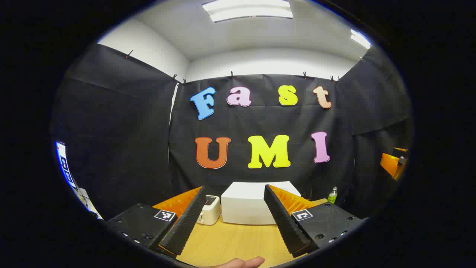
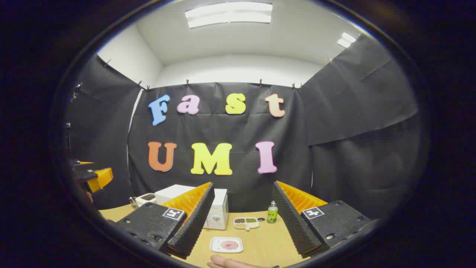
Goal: Open the microwave oven with the left hand, put the food in, and close the microwave oven.
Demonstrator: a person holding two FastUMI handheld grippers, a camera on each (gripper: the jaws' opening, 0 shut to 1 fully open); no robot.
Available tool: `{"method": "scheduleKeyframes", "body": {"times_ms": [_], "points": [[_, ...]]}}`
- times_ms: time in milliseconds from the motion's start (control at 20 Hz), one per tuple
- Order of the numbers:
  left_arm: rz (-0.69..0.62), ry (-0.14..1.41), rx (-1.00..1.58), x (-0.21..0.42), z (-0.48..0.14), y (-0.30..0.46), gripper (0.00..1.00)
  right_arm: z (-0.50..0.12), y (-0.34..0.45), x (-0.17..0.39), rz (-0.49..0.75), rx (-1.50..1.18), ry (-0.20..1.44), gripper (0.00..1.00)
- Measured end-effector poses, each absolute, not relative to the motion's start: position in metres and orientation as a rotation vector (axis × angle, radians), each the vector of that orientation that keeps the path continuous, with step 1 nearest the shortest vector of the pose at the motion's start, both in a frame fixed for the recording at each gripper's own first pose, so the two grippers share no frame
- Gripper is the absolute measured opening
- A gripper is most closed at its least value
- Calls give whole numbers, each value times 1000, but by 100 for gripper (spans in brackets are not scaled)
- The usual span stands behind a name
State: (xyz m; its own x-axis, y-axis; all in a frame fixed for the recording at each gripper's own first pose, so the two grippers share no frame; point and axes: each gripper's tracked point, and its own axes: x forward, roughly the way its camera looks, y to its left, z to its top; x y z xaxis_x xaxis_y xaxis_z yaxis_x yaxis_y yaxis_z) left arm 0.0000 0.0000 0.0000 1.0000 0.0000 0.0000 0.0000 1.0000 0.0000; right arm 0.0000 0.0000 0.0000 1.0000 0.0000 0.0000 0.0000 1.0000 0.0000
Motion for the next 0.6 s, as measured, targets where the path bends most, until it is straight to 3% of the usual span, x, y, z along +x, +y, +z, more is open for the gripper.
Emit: {"method": "scheduleKeyframes", "body": {"times_ms": [350,400,600], "points": [[-49,3,-4,-4,1,-20,96,-18,-14,11,-13,11,46,90],[-56,6,-10,-3,1,-22,96,-17,-17,15,-16,15,45,100],[-113,23,-48,1,0,-29,96,-15,-27,27,-27,21,29,100]]}}
